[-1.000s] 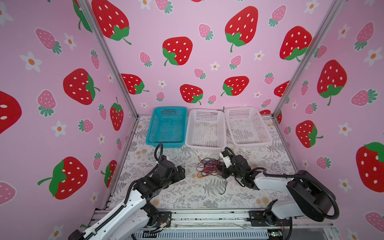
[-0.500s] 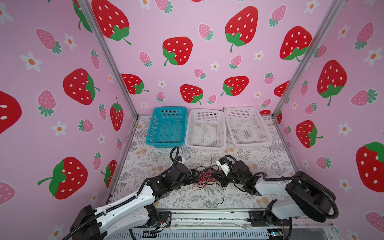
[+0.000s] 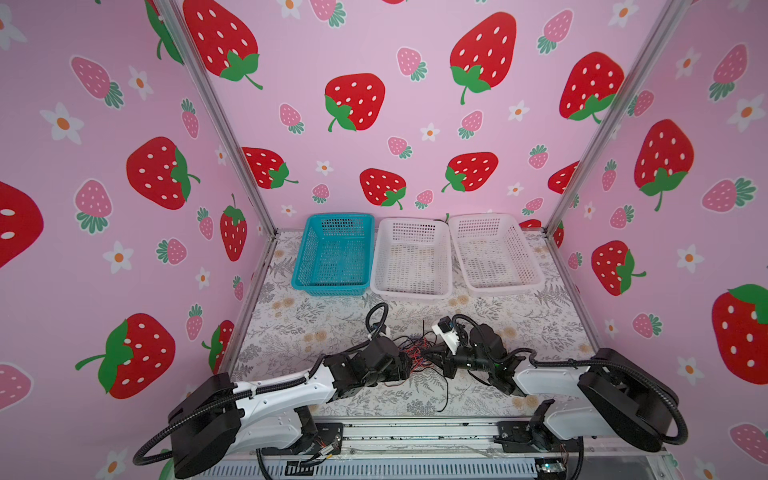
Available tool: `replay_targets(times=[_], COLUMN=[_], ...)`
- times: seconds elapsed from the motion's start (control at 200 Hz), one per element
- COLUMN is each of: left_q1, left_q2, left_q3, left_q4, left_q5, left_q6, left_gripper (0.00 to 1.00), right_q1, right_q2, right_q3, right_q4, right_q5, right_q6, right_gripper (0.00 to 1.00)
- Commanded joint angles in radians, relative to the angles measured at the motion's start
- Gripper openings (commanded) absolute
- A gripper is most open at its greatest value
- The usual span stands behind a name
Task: Untangle the cables
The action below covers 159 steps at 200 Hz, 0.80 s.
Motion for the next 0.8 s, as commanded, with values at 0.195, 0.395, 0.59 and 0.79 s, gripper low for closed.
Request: replay_targets(times=[0.195,0.395,0.59,0.79], left_q1=[-0.01,-0.011,-0.011,-0.01], left_q2=[0.044,-0.002,-0.106,-0.267], left_q3=[-0.015,-0.057,-0.084,-0.119], left_q4=[0.13,0.151,0.077,-0.014], left_q5=[0.014,0.004,-0.037,-0.103], left_q6=[-0.011,-0.021,-0.023,-0.042], left_gripper=[0.53,0.3,0.08,0.0], right_q1=[0.014,0.015,0.015,0.014], right_q2=[-0.023,-0.025,-0.076,-0.13], right_q3=[-0.006,-0.006,-0.016,-0.023], right_q4=[0.067,0.067,0.033,-0.018], right_q5=[-0.024,-0.016,0.058,0.171], right_q6=[0.006,0.006,-0.005,-0.009], right_gripper=[0.0,0.0,0.0,0.17])
